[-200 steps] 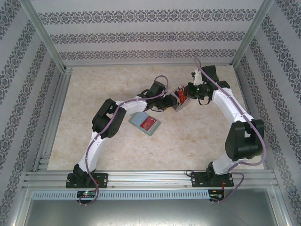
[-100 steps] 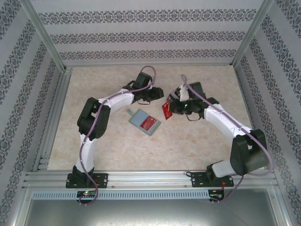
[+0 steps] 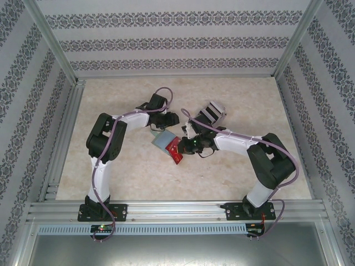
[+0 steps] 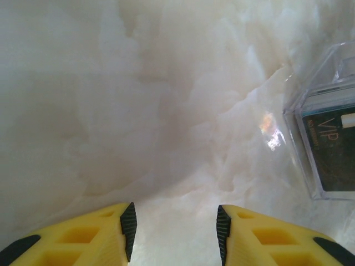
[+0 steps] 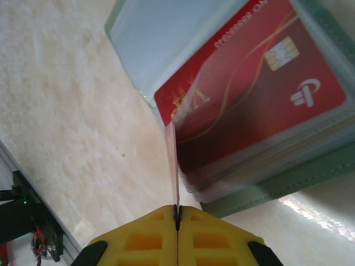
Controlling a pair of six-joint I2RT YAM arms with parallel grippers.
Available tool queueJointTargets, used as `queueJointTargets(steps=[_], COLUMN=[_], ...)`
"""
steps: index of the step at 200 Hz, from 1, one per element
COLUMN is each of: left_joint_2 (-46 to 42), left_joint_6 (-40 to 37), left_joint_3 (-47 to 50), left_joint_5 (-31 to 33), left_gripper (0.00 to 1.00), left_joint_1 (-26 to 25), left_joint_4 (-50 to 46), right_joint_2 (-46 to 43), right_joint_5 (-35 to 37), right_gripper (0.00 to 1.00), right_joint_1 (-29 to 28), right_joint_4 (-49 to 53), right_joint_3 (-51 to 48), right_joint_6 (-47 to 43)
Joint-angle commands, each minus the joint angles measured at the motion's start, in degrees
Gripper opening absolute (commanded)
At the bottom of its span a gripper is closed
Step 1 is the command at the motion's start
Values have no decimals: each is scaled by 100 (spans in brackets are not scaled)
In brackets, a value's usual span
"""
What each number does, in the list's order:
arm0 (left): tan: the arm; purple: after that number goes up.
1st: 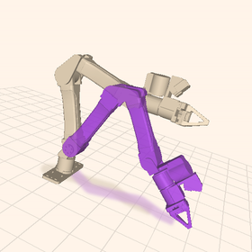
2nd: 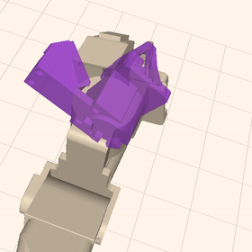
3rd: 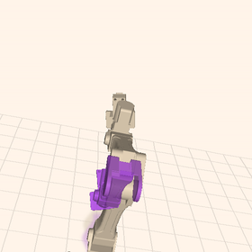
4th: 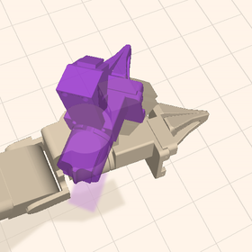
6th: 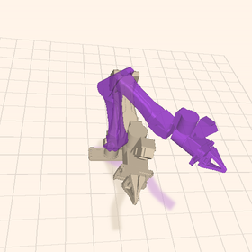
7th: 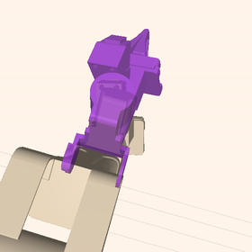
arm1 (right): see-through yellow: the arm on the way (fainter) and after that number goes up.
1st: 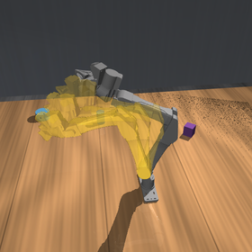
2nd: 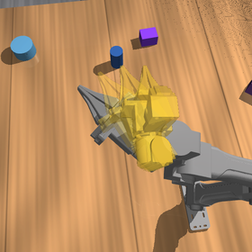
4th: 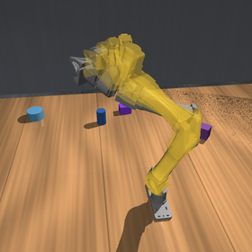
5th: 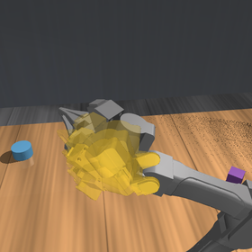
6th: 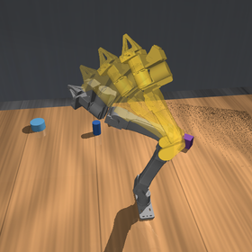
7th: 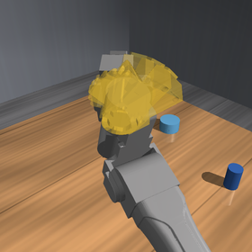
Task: Put the credit cards into the card holder
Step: Rotate the card holder at the center of the table, then insert the credit card into the card slot.
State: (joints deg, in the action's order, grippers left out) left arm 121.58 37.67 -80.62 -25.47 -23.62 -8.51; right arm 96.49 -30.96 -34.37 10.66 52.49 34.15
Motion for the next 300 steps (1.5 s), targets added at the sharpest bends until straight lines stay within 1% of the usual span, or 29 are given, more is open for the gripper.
queueJointTargets(steps=[1, 41, 51, 83, 125, 153, 168, 177, 190, 203, 241, 261, 300], left_joint_2=[-270, -635, -718, -1026, -1339, -1603, -1790, -1896, -2029, -2097, -2268, -2270, -2270], left_joint_6=[-190, -205, -187, -165, -320, -350, -333, -278, -152, -39, 159, 208, 243], left_joint_3=[433, 1046, 1190, 1451, 1281, 1250, 1354, 1479, 1699, 1908, 2469, 2607, 2841], left_joint_5=[162, 249, 258, 377, 603, 695, 761, 784, 708, 624, 572, 497, 490], left_gripper=[46, 46, 46, 46, 46, 46, 46, 46, 44, 41, 36, 31, 28], left_joint_1=[203, 306, 326, 387, 446, 449, 446, 453, 446, 446, 446, 436, 428], left_joint_4=[-252, -168, -125, -105, -397, -550, -594, -561, -433, -335, -159, -127, -63], right_joint_2=[111, 312, 346, 206, -93, 98, 301, 512, 798, 1003, 1378, 1436, 1621], right_joint_5=[425, 543, 452, 20, -352, -421, -465, -621, -928, -1055, -1311, -1359, -1386], right_gripper=[8, 7, 8, 8, 8, 8, 8, 8, 8, 8, 8, 8, 9], right_joint_1=[83, 580, 661, 593, 651, 736, 810, 875, 985, 1067, 1160, 1177, 1196], right_joint_4=[147, 180, 191, 186, 83, 32, -230, -329, -673, -916, -924, -916, -918], right_joint_3=[84, 79, 117, 287, 489, 698, 725, 789, 812, 839, 1080, 1099, 1192], right_joint_6=[-211, -413, -441, -426, -303, -370, -422, -435, -368, -298, -439, -504, -486])
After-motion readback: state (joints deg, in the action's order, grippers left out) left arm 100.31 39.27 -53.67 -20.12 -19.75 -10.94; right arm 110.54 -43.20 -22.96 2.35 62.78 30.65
